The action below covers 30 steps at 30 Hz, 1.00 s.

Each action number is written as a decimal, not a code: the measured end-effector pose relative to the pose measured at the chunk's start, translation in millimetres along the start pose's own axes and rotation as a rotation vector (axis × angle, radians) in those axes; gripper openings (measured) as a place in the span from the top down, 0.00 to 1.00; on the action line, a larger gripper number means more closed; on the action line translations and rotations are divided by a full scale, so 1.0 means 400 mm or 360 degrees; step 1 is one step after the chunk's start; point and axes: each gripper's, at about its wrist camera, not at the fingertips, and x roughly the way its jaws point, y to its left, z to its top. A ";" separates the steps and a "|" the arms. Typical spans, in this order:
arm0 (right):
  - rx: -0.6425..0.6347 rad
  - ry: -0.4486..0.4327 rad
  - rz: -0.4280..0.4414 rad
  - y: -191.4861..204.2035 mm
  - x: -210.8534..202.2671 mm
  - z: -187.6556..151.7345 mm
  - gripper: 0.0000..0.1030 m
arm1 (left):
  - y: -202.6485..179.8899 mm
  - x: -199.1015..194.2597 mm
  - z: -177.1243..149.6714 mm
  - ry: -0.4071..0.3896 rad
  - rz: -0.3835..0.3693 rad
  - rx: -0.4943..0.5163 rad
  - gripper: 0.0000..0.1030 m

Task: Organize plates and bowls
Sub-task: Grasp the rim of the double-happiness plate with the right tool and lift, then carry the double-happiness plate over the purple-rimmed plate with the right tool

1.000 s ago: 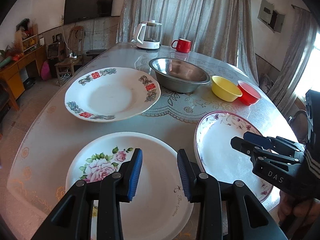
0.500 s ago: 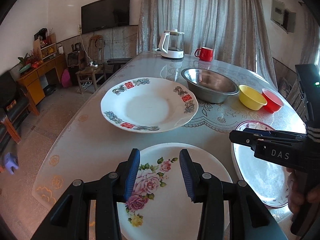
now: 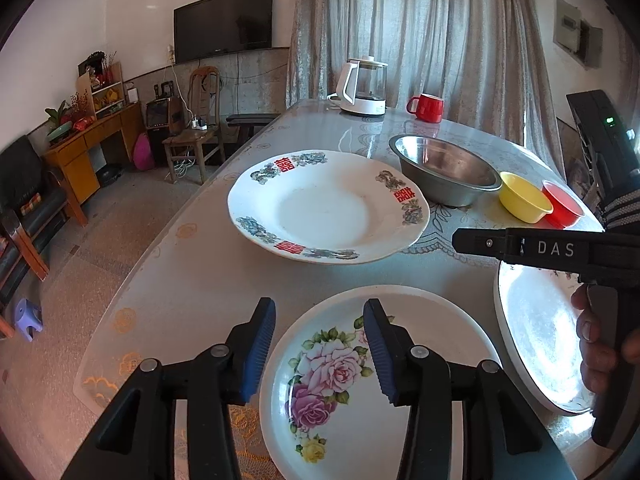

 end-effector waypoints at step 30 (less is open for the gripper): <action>0.0106 0.0171 0.0085 0.018 0.232 0.162 0.61 | 0.238 0.407 0.291 0.0292 -0.0311 -0.0372 0.55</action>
